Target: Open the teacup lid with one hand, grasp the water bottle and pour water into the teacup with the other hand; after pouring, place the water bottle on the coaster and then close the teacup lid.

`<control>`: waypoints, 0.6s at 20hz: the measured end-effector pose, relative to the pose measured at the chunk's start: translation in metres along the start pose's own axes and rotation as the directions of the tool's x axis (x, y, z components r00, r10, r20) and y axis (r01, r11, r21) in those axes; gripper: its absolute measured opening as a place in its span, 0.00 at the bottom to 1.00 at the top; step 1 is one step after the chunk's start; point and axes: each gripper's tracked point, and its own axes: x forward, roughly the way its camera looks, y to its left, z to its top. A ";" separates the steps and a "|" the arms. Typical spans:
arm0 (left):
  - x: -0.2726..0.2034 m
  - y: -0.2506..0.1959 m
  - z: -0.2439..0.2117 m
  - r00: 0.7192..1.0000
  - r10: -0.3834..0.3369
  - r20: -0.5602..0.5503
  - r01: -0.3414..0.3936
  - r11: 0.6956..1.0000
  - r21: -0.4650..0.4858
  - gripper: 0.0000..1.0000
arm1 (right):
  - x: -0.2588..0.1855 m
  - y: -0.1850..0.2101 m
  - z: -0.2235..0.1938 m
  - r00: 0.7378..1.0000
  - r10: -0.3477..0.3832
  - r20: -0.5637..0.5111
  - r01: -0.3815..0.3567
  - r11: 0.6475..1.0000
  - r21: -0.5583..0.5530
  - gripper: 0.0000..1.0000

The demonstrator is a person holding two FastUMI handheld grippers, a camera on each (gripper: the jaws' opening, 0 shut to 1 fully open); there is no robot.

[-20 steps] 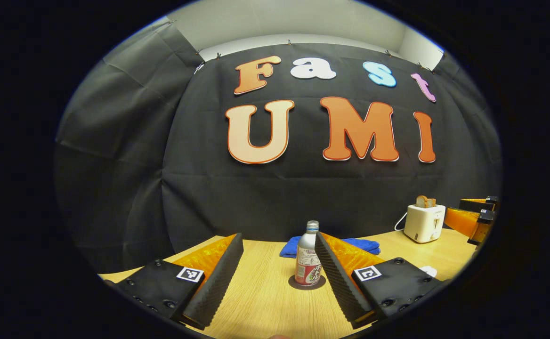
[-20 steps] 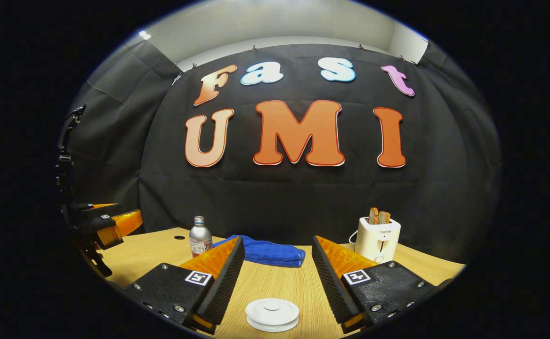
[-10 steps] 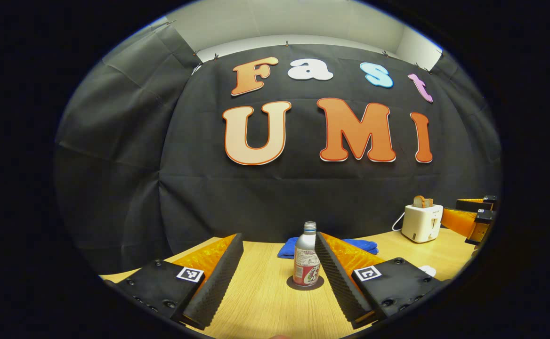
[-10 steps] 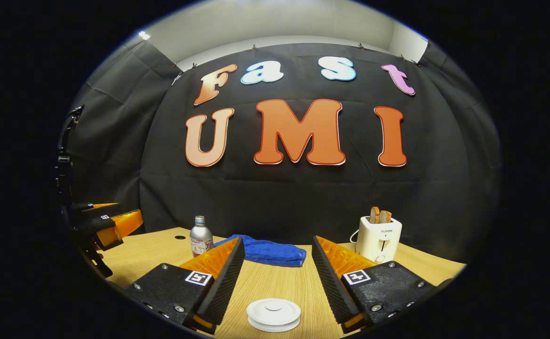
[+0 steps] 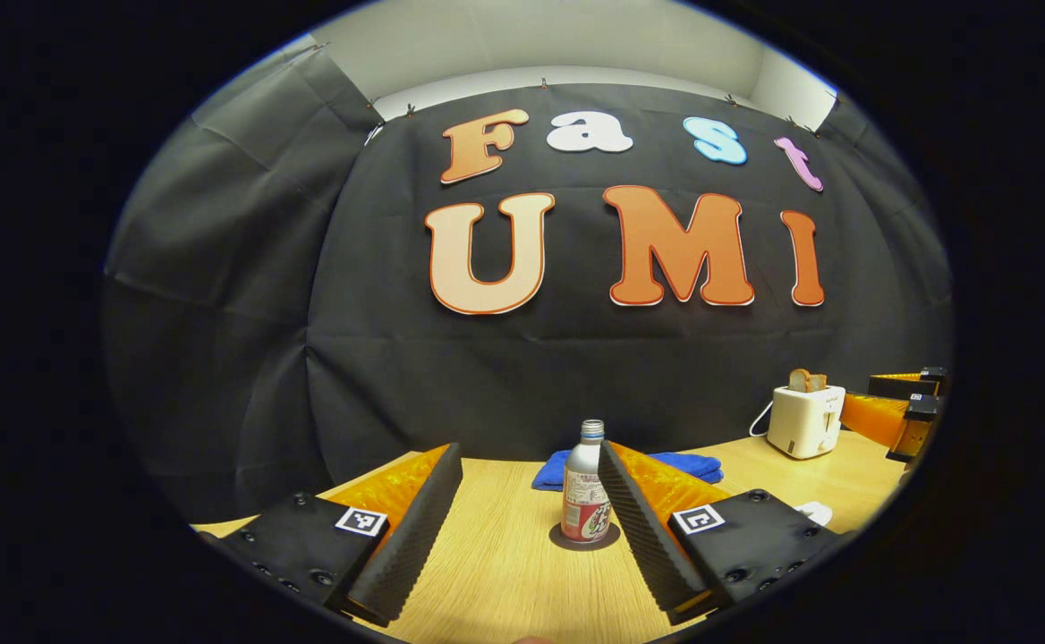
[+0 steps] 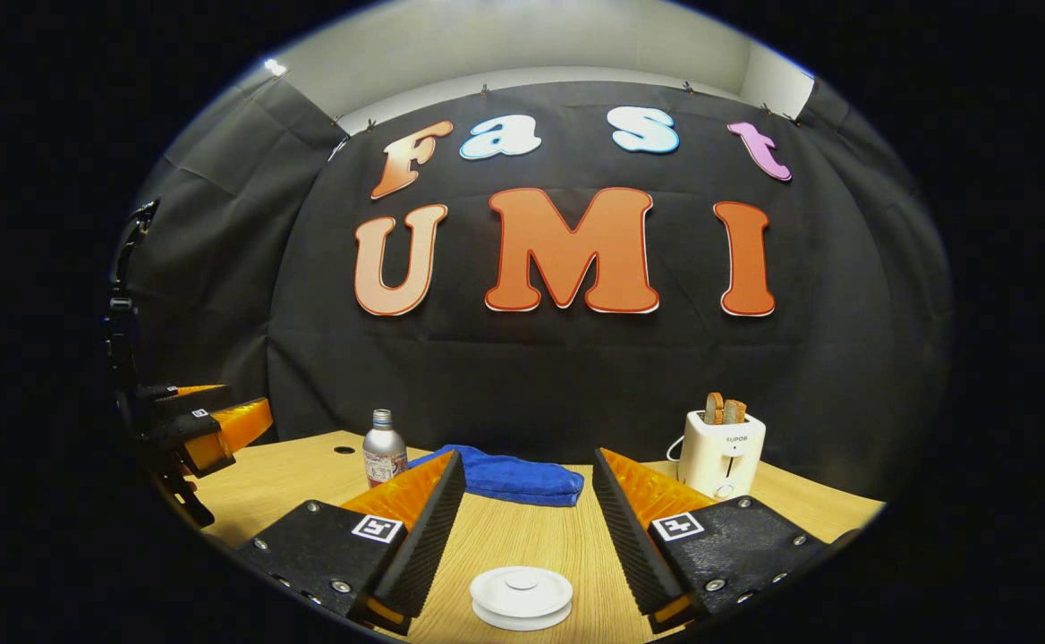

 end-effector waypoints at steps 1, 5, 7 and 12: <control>0.000 0.001 -0.001 1.000 0.001 -0.002 -0.001 1.000 -0.002 1.00 | -0.001 -0.001 0.000 1.000 -0.001 -0.001 0.001 1.000 -0.002 0.86; -0.002 0.002 -0.004 1.000 0.008 -0.007 -0.008 1.000 0.002 1.00 | -0.002 -0.002 0.000 1.000 -0.006 -0.002 0.006 1.000 -0.003 0.86; -0.002 0.002 -0.004 1.000 0.008 -0.006 -0.008 1.000 0.005 1.00 | -0.002 -0.003 0.001 1.000 -0.008 0.000 0.008 1.000 -0.002 0.86; -0.006 0.003 0.000 1.000 0.009 0.004 -0.009 1.000 0.004 1.00 | -0.004 -0.003 0.000 1.000 -0.012 -0.003 0.012 1.000 -0.003 0.86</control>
